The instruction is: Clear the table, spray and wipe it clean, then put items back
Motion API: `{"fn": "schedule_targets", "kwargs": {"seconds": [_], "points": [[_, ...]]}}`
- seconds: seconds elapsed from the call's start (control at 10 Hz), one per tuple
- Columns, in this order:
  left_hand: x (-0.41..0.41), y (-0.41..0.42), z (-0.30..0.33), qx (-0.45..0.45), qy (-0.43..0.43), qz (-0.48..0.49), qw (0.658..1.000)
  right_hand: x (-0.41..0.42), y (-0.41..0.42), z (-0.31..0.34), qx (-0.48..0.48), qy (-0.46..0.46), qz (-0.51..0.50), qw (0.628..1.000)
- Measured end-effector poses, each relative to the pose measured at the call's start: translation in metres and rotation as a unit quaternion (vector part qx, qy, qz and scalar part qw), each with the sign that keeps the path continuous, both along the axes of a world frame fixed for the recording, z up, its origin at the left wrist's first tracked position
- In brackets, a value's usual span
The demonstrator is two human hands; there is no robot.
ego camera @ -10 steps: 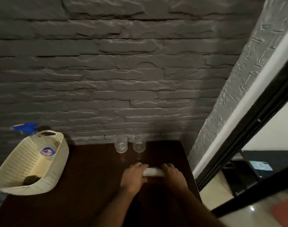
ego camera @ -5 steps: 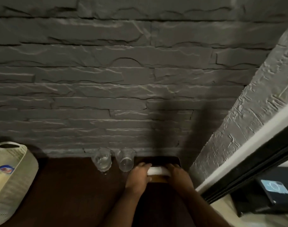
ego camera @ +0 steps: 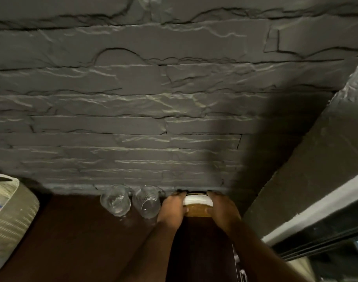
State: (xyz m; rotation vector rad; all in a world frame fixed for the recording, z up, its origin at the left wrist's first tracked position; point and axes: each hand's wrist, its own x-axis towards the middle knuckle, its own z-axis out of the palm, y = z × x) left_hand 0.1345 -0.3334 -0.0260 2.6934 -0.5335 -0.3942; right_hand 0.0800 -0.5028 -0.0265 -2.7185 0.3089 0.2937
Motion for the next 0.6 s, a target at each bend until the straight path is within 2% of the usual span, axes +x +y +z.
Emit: {"fn": "schedule_targets", "kwargs": {"seconds": [0.3,0.4,0.6], "points": [[-0.001,-0.002,0.001,-0.009,-0.008,0.03,0.999,0.001,-0.001,0.004,-0.022,-0.027,-0.004,0.999],[-0.017,0.006,0.018,-0.025,-0.044,0.036,0.998,-0.012,0.006,0.019,-0.072,-0.062,-0.008,0.995],[-0.044,0.034,0.058,-0.103,-0.097,0.012,0.99,-0.037,0.041,0.058,-0.078,-0.158,-0.042,0.984]]}}
